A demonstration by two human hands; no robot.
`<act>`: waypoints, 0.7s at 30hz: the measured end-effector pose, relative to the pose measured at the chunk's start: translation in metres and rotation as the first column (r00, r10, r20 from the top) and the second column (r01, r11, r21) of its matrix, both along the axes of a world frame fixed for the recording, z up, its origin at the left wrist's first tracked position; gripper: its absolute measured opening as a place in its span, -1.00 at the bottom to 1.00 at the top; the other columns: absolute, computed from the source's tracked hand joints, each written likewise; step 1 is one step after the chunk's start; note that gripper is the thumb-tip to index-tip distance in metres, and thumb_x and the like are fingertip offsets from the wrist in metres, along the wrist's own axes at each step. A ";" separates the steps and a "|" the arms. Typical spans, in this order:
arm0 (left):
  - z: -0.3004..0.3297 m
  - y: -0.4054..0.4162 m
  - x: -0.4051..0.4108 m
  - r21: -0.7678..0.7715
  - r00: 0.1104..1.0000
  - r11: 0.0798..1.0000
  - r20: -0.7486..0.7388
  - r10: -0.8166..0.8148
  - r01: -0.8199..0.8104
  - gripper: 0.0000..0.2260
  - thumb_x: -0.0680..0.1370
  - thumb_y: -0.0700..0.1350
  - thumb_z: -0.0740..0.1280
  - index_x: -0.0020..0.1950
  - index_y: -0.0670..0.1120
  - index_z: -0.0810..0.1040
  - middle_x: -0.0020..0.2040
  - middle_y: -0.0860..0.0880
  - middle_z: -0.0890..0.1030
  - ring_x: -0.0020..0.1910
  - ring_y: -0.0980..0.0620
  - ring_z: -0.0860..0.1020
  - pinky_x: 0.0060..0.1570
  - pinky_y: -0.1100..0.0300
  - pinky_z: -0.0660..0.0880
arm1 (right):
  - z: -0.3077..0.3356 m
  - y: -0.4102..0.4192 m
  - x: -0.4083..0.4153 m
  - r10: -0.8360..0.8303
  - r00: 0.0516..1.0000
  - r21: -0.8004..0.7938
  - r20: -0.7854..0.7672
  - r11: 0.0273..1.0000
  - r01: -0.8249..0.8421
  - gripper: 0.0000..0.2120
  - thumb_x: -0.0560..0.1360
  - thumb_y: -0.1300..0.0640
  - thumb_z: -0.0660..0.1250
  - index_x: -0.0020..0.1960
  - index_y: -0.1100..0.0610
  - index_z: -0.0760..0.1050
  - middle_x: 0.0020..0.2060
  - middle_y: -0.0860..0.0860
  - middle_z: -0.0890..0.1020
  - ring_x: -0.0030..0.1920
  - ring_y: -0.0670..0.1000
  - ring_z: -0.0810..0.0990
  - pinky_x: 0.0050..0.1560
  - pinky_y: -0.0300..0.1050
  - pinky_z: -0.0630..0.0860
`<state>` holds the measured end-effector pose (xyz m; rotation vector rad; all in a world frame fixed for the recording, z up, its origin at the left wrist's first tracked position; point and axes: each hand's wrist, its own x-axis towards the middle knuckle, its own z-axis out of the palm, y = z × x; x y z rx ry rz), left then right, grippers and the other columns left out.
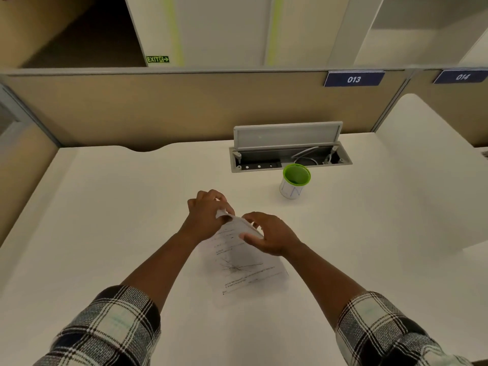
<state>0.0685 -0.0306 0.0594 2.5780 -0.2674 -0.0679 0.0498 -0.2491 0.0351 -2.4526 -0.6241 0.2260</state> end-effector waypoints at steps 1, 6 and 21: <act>0.003 -0.001 -0.003 -0.034 0.999 0.999 0.006 0.033 -0.033 -0.94 0.50 0.04 0.40 -0.14 0.18 0.67 0.14 0.12 0.46 0.22 0.05 0.32 0.05 0.14 0.07 | 0.003 0.007 -0.001 0.009 0.997 -0.048 0.076 0.999 -0.006 -0.66 0.53 -0.18 0.24 0.18 0.00 0.48 0.01 -0.07 0.63 -0.08 -0.08 0.57 -0.18 -0.20 0.41; 0.009 -0.014 -0.023 -0.369 0.951 0.877 -0.085 0.298 -0.308 -0.47 0.43 0.01 0.51 0.35 0.01 0.44 0.29 -0.08 0.46 0.24 -0.05 0.45 0.11 0.19 0.41 | 0.013 0.028 -0.005 -0.140 0.951 -0.047 0.277 0.986 0.158 -0.75 0.56 0.15 0.22 0.19 0.13 0.55 -0.01 0.08 0.65 -0.06 0.14 0.62 -0.14 -0.10 0.48; 0.021 -0.033 -0.051 -0.726 0.820 0.388 -0.459 0.341 -0.568 -0.71 0.52 0.08 0.40 0.10 -0.10 0.65 0.01 -0.07 0.71 0.03 -0.06 0.66 0.14 -0.08 0.59 | 0.024 0.081 -0.022 -0.201 0.929 -0.031 0.311 0.975 0.222 -0.63 0.51 0.05 0.35 0.29 0.11 0.47 0.17 0.06 0.51 -0.18 0.01 0.62 -0.23 -0.24 0.58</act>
